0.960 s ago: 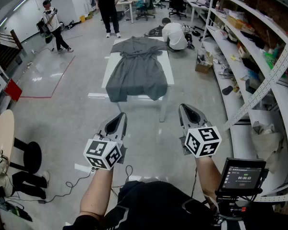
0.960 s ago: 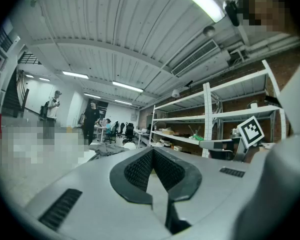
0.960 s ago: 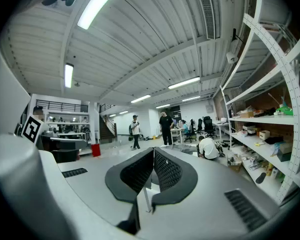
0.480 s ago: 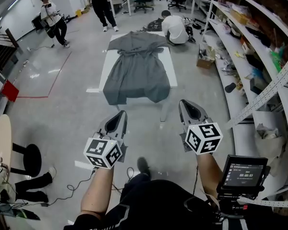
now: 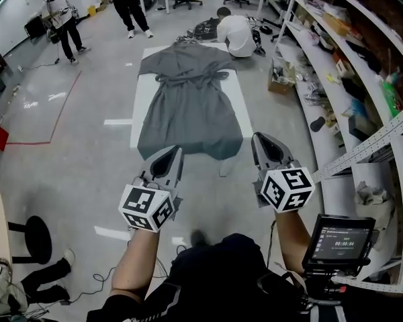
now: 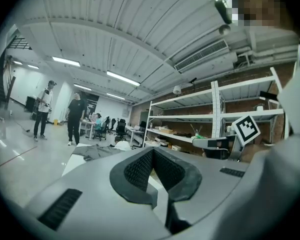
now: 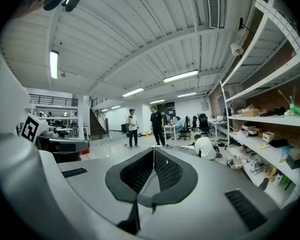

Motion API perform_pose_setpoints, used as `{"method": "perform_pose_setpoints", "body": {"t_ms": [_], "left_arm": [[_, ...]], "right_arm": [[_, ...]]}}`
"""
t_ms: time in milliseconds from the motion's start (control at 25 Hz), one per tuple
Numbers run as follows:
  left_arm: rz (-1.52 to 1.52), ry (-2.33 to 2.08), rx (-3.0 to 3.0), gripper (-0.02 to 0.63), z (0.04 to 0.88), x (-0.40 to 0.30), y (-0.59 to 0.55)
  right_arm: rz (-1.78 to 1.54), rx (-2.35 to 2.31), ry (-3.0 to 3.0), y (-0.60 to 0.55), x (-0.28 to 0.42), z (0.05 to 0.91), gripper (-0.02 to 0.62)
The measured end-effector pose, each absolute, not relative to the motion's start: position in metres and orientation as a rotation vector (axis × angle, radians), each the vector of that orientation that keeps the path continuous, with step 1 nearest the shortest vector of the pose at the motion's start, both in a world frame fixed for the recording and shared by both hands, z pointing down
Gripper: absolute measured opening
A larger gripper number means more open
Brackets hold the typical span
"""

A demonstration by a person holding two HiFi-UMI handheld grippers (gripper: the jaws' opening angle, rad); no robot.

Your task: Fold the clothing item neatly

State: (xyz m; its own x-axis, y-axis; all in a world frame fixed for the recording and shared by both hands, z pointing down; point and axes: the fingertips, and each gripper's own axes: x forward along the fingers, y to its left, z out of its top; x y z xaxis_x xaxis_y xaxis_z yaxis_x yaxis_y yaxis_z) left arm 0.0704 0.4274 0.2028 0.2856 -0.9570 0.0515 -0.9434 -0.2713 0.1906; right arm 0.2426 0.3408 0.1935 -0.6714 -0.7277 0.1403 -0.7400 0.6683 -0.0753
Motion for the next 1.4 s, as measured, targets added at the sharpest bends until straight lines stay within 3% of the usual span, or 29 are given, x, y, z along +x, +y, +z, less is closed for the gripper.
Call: {"method": "perform_pose_setpoints", "body": {"t_ms": [1080, 1400], "left_arm": [[0.025, -1.592, 2.519, -0.005, 0.203, 0.066, 0.038], [0.066, -1.449, 2.417, -0.005, 0.26, 0.086, -0.07]], "right_arm": [[0.31, 1.435, -2.641, -0.039, 0.228, 0.227, 0.011], [0.455, 1.487, -2.529, -0.127, 0.254, 0.3, 0.104]]}}
